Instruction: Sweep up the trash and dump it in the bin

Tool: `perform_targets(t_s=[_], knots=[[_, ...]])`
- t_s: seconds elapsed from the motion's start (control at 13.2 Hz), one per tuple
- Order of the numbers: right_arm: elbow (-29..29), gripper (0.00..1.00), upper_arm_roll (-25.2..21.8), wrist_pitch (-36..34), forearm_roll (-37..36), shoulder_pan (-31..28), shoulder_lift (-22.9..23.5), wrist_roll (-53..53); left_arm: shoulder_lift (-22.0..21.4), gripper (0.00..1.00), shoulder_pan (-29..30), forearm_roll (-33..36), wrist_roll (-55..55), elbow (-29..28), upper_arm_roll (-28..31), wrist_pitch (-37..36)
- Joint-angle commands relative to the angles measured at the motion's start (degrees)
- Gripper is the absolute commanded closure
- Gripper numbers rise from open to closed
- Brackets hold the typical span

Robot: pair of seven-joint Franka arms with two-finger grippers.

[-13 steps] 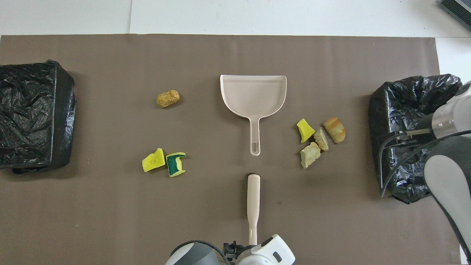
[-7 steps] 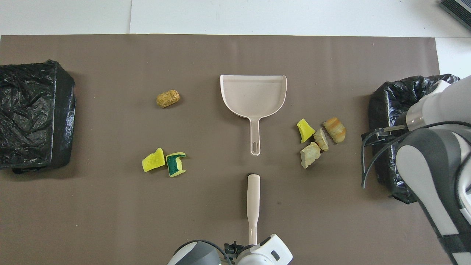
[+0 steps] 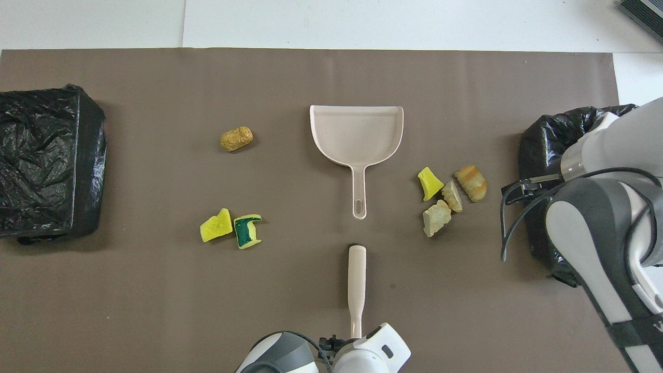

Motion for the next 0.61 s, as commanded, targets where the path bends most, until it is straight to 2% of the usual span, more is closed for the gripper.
perform_targets(t_s=[0.0,0.15,0.3,0.53], knots=[[-0.43,0.00,0.17,0.44,0.52,0.00,-0.63,1.24,-1.09,1.00,-0.37,-0.68,0.39,-0.16,0.83,-1.57],[-0.26,0.00,0.17,0.53,0.52,0.44,-0.63,1.41,-3.36,1.00,-0.02,-0.59,0.56,0.36,1.44,-6.13],[1.32,0.00,0.17,0.44,0.52,1.93,0.50,1.50,-5.74,1.00,2.87,-0.59,0.74,0.54,1.80,-10.00],[4.65,0.00,0.17,0.35,0.52,5.35,2.18,6.14,-7.06,1.00,7.34,0.81,0.92,1.24,1.98,-14.93]])
